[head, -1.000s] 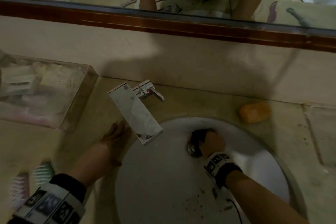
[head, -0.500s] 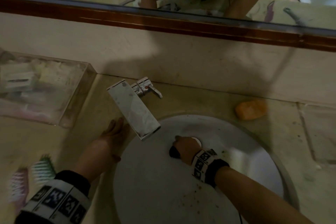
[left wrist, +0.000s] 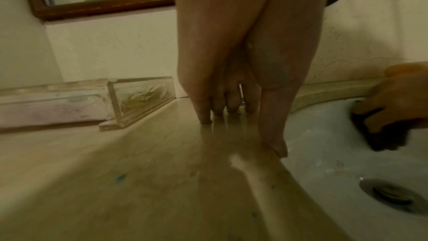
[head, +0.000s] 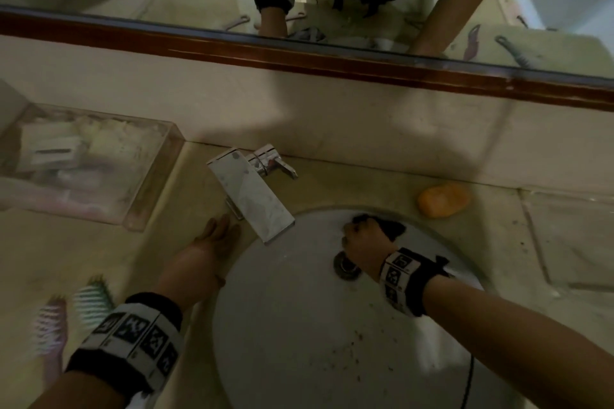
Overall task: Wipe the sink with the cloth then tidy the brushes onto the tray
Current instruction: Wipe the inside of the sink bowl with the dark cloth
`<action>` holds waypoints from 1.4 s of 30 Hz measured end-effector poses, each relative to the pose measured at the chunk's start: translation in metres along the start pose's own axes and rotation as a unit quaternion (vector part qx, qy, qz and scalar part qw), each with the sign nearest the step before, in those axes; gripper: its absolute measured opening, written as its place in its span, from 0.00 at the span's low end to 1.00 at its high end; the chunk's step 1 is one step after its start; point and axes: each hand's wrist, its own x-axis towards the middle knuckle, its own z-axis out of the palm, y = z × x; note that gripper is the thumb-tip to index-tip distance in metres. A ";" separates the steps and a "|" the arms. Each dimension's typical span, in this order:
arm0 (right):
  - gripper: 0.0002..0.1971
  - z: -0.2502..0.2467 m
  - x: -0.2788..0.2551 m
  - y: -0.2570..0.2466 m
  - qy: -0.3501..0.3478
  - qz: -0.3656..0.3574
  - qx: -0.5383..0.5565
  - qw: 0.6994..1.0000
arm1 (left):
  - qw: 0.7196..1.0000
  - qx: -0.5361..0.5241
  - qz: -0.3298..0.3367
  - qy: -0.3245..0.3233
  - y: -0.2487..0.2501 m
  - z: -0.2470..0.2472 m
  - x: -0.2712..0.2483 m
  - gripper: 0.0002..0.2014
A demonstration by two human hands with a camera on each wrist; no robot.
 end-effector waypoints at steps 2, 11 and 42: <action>0.13 0.022 -0.021 0.006 -0.134 0.063 0.031 0.988 | 1.000 -0.002 0.017 0.010 -0.006 0.005 0.003 0.46; 0.16 0.036 -0.042 -0.005 -0.225 0.052 0.167 0.958 | 0.999 -0.021 0.024 0.029 -0.005 0.007 0.002 0.46; 0.18 0.059 -0.036 0.019 -0.201 0.213 0.238 0.926 | 0.999 -0.030 0.026 0.018 -0.001 0.009 -0.012 0.51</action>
